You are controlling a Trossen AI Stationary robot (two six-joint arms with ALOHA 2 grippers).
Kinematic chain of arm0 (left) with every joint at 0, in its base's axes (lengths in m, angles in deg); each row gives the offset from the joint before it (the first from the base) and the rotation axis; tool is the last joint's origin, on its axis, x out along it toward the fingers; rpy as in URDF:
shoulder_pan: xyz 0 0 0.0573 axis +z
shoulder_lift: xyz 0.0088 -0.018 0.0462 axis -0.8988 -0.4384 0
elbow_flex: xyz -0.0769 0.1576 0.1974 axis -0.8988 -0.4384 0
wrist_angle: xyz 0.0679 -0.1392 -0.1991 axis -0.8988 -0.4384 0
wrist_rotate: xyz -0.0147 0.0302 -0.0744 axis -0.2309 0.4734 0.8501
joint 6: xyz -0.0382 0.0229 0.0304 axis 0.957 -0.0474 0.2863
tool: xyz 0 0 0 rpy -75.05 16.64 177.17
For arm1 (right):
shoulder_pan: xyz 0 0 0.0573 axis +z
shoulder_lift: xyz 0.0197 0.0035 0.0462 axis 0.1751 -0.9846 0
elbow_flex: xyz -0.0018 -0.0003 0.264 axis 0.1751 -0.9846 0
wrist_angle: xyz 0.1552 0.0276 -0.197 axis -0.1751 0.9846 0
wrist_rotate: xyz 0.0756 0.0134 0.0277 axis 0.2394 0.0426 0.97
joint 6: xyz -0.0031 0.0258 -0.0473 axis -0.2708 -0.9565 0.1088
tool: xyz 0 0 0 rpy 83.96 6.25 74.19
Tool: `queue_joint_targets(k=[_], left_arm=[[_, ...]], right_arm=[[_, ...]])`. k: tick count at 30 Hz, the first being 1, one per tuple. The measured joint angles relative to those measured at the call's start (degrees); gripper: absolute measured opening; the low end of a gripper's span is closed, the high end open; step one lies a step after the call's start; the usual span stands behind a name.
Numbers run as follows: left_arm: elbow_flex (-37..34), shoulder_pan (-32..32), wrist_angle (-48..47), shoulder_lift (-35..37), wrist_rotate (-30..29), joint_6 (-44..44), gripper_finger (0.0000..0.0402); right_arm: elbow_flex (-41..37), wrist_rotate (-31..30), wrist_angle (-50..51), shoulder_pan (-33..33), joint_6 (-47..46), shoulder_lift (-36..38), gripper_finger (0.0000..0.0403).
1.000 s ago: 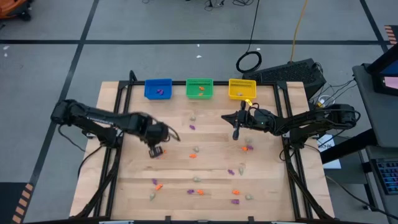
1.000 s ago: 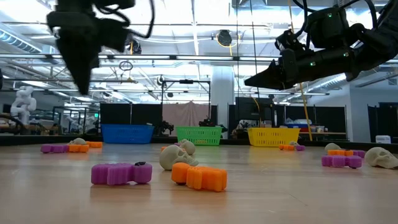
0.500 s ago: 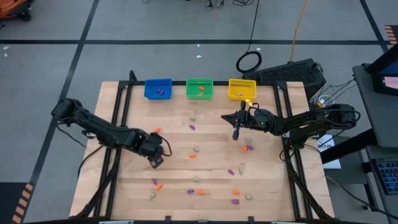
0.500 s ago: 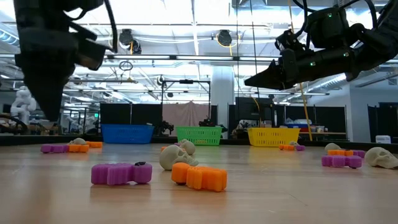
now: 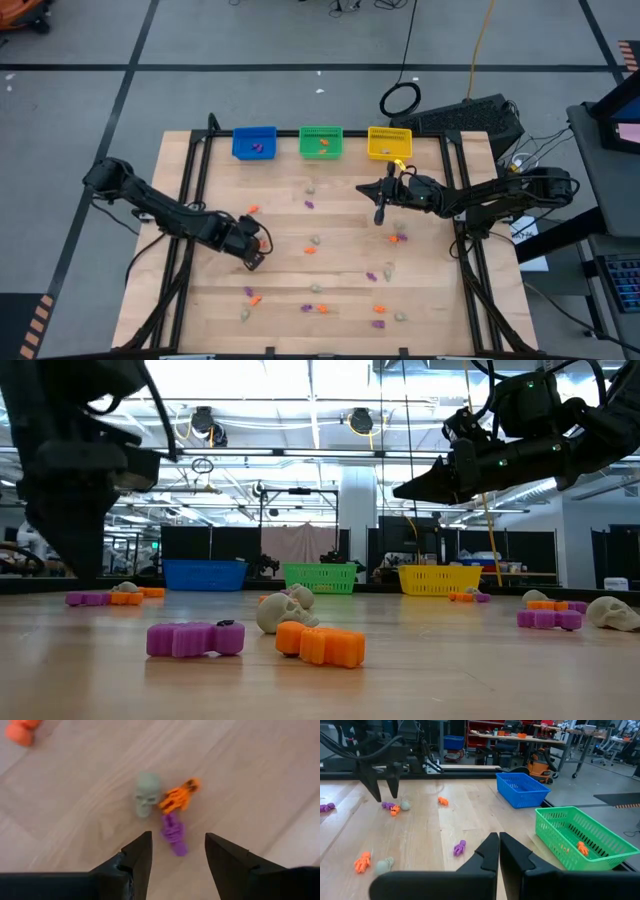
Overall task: Sort Halloween decoration
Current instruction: Put the purple skeleton toy into the blue basket
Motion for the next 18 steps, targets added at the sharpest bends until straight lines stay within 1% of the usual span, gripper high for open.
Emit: queue_joint_targets(k=[3,12,15,18], left_arm=[[-1.3,-0.1,0.5,0.0,0.0,0.0,0.0178],[-5.4,-0.1,6.1,0.0,-1.1,-0.1,0.0173],[-6.0,-0.6,6.4,0.1,-1.2,-0.1,0.0154],[-6.4,-1.4,6.6,0.1,-1.5,-0.1,0.012]], right_arm=[[0.0,0.0,0.0,0.0,0.0,0.0,0.0],[0.0,0.0,0.0,0.0,0.1,0.0,0.0],[0.0,0.0,0.0,0.0,0.2,0.0,0.0],[0.0,0.0,0.0,0.0,0.2,0.0,0.0]])
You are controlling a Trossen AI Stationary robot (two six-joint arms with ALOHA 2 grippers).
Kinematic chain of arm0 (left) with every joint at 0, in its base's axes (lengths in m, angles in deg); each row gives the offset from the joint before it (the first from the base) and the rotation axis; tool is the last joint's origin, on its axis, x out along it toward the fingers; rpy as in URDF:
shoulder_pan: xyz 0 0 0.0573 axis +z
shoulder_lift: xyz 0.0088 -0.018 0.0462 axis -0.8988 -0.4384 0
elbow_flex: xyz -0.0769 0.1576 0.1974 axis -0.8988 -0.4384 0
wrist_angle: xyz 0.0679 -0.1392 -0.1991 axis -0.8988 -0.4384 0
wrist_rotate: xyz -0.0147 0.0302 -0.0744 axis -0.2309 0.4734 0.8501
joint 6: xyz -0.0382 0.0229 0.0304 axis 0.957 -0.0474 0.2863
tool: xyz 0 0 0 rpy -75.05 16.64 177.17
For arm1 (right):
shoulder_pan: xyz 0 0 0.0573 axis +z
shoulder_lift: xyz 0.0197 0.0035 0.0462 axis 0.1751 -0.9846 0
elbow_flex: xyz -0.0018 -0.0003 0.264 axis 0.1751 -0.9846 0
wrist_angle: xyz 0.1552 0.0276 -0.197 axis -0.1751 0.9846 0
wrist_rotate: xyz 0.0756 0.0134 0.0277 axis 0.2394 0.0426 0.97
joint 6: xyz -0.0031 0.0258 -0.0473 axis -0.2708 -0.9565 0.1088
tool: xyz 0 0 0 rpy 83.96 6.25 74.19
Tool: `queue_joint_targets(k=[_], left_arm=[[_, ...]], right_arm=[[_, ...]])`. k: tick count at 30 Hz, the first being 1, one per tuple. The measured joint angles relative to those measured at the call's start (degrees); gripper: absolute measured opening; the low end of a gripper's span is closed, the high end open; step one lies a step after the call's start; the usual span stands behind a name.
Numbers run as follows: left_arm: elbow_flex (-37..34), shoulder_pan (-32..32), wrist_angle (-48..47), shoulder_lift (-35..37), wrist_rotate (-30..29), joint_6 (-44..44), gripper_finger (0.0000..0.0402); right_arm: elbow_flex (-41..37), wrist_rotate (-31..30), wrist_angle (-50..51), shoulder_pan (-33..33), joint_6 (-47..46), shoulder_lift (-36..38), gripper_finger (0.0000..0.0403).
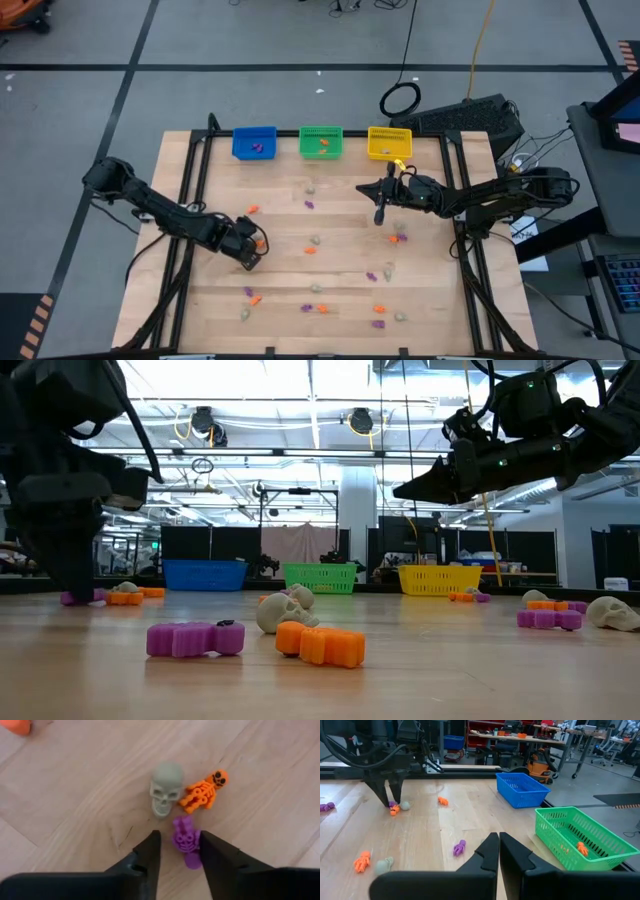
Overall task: Sort Halloween decoration
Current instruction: Put the purple skeleton toy into the blue basket
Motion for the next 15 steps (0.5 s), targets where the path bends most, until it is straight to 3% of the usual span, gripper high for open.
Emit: queue_joint_targets(k=[7,11,15], left_arm=[[-0.1,-1.6,0.0,0.8,0.1,-1.1,0.0019],[1.5,-2.2,-1.7,3.8,2.7,-3.3,0.0011],[4.9,-0.9,-5.3,8.3,1.3,-5.7,0.0011]], right_arm=[[0.0,0.0,0.0,0.0,0.0,0.0,0.0],[0.0,0.0,0.0,0.0,0.0,0.0,0.0],[0.0,0.0,0.0,0.0,-0.2,0.0,0.0]])
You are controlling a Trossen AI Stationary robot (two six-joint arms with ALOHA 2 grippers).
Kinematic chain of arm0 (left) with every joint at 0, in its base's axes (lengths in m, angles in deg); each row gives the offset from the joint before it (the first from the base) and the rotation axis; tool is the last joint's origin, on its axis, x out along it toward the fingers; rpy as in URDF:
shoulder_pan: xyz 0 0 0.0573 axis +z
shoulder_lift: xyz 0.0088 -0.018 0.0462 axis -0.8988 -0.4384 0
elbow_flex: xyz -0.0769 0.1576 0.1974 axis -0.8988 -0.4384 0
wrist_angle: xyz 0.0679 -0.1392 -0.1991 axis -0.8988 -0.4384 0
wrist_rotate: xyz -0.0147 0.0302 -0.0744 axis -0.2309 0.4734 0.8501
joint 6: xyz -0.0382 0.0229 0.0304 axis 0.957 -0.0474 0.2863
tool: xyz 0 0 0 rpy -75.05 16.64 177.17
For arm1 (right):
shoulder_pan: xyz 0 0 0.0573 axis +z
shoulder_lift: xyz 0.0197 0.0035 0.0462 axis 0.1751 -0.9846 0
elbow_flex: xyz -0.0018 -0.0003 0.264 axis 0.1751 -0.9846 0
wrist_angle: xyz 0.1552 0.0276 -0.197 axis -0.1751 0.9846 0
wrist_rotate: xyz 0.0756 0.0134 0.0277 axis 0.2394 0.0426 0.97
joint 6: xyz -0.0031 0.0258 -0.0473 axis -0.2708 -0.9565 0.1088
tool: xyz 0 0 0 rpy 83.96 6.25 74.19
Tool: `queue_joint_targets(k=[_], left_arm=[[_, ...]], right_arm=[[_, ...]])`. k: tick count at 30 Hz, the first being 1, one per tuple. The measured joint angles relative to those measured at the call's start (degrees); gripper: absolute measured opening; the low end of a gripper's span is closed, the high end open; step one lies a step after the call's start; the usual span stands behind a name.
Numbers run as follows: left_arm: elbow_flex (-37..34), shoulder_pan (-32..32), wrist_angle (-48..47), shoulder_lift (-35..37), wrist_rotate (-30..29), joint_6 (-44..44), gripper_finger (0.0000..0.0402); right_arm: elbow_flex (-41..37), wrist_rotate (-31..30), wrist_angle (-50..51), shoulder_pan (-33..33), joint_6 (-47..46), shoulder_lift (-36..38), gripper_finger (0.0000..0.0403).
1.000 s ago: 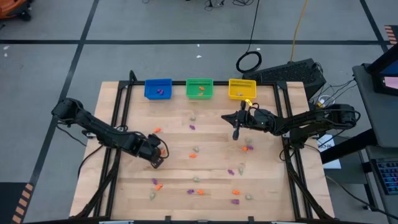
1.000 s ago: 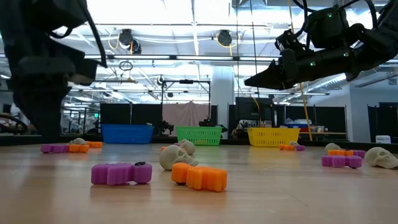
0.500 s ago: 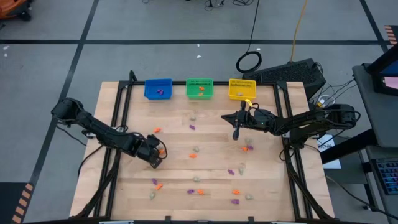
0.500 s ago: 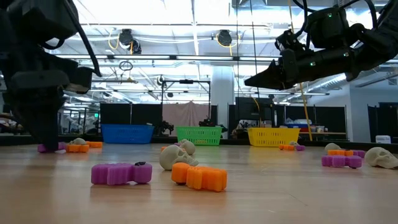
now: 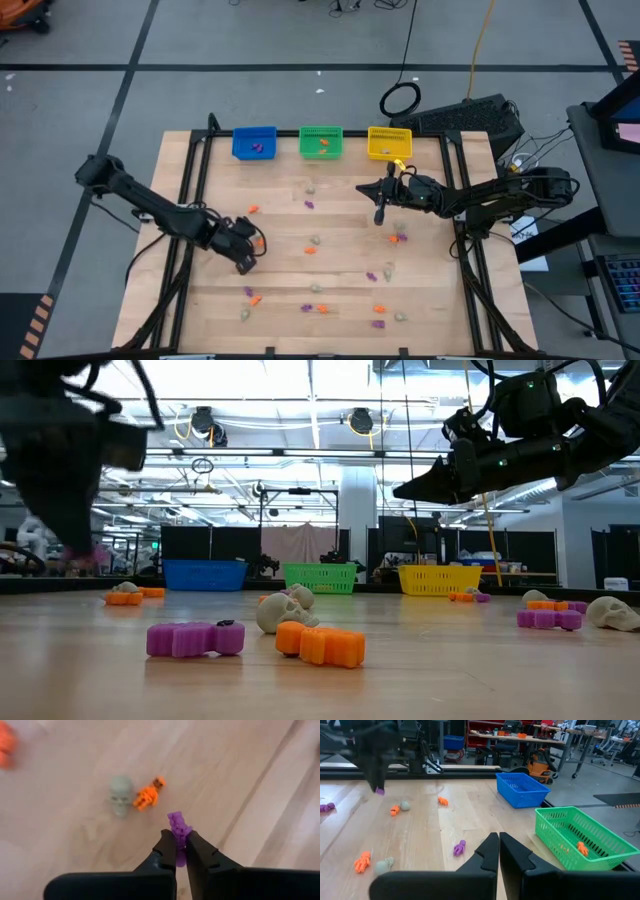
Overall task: Sort Halloween decoration
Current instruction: Put the purple skeleton toy into the blue basket
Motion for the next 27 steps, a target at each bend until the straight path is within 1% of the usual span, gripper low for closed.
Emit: queue_joint_targets(k=[4,7,12,16,19,21,24,27], left_arm=[[2.9,6.0,-4.8,3.4,-2.9,-4.1,0.0011],[4.2,13.5,-6.0,4.0,-3.2,-11.9,0.0011],[6.6,30.5,-5.5,3.6,-1.7,-28.5,0.0011],[9.6,45.3,-3.3,2.2,1.1,-41.5,0.0011],[12.1,55.6,-2.1,-0.6,3.6,-49.2,0.0011],[13.8,61.2,-0.7,-3.4,4.9,-53.2,0.0011],[16.1,67.6,1.4,-9.0,6.1,-58.1,0.0009],[18.4,72.1,4.3,-14.9,7.5,-61.1,0.0008]], right_arm=[[0.0,0.0,-0.1,0.0,0.0,0.0,0.0],[0.0,0.0,-0.1,0.0,-0.1,0.0,0.0],[0.0,0.0,-0.2,0.0,-0.2,0.0,0.0],[0.0,0.0,-0.2,0.0,-0.3,0.0,0.0],[0.0,0.0,-0.2,0.0,-0.3,0.0,0.0],[0.0,0.0,-0.2,0.0,-0.3,0.0,0.0],[0.0,0.0,-0.2,0.0,-0.3,0.0,0.0],[0.0,0.0,-0.2,0.0,-0.3,0.0,0.0]])
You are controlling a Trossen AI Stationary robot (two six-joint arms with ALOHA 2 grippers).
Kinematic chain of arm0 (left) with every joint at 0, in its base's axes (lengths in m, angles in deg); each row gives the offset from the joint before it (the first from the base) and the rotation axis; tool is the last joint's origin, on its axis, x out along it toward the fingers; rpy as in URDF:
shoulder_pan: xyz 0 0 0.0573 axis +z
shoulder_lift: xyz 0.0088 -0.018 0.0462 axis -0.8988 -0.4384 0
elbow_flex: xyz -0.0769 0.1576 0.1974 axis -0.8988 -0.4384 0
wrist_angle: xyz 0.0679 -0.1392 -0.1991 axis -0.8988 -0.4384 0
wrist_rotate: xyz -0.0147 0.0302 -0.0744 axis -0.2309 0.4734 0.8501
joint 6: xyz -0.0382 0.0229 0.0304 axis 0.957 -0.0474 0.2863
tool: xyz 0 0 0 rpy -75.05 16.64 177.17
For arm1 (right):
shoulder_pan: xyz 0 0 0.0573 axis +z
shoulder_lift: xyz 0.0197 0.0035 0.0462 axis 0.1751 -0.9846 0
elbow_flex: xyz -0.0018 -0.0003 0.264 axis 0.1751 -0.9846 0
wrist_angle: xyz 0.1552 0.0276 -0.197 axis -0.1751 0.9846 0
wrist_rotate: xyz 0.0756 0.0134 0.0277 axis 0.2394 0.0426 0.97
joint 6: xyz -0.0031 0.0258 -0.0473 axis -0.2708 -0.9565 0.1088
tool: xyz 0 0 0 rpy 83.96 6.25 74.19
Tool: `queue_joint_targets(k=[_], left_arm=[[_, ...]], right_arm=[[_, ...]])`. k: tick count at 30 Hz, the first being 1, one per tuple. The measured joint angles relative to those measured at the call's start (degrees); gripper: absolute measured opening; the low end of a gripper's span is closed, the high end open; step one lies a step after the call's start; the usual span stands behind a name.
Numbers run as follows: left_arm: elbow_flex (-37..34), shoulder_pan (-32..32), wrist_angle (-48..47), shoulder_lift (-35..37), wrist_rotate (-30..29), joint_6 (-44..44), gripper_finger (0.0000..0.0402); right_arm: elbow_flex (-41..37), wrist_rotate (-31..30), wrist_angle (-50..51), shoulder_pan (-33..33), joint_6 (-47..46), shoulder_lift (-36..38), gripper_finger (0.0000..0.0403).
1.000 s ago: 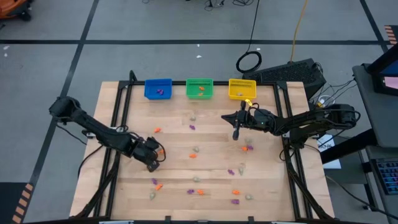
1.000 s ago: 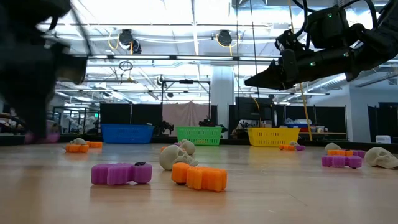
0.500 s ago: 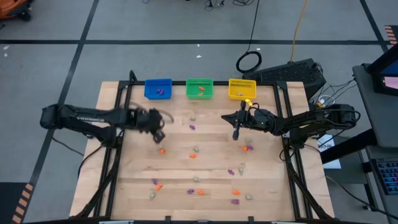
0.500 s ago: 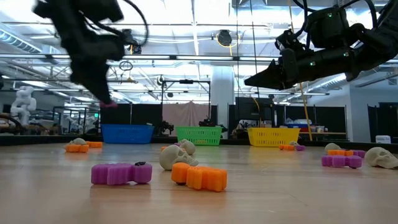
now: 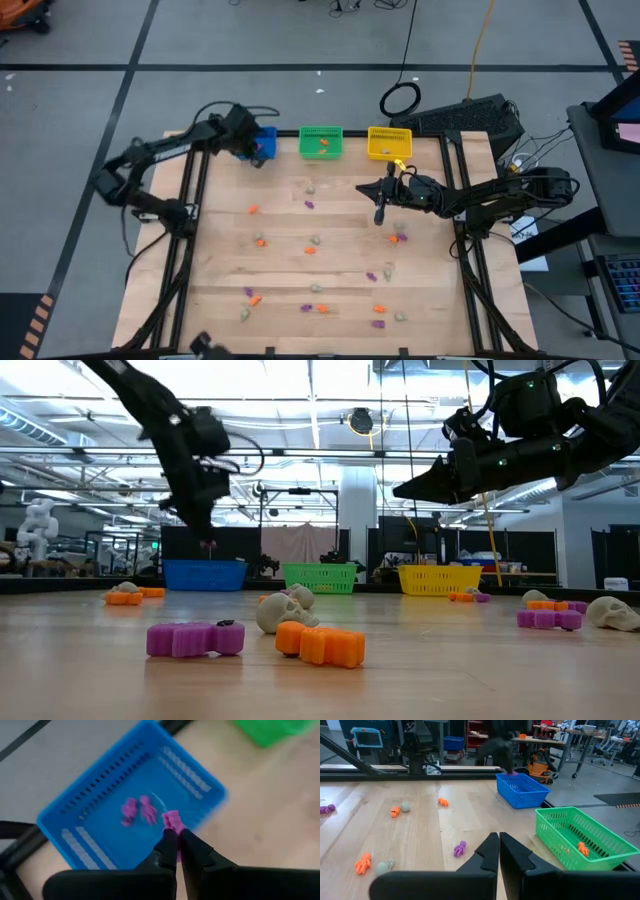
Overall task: Sort Halloween decoration
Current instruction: Put the purple skeleton toy into the blue basket
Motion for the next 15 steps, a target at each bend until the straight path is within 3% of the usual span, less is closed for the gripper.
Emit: queue_joint_targets(k=[8,15], left_arm=[[5.9,5.8,5.7,-13.9,0.4,-4.3,0.0009],[7.5,6.2,5.8,-17.9,2.1,-5.1,0.001]], right_arm=[[0.0,0.0,0.2,0.0,-1.1,0.0,0.0],[0.0,0.0,0.2,0.0,-1.7,0.0,0.0]])
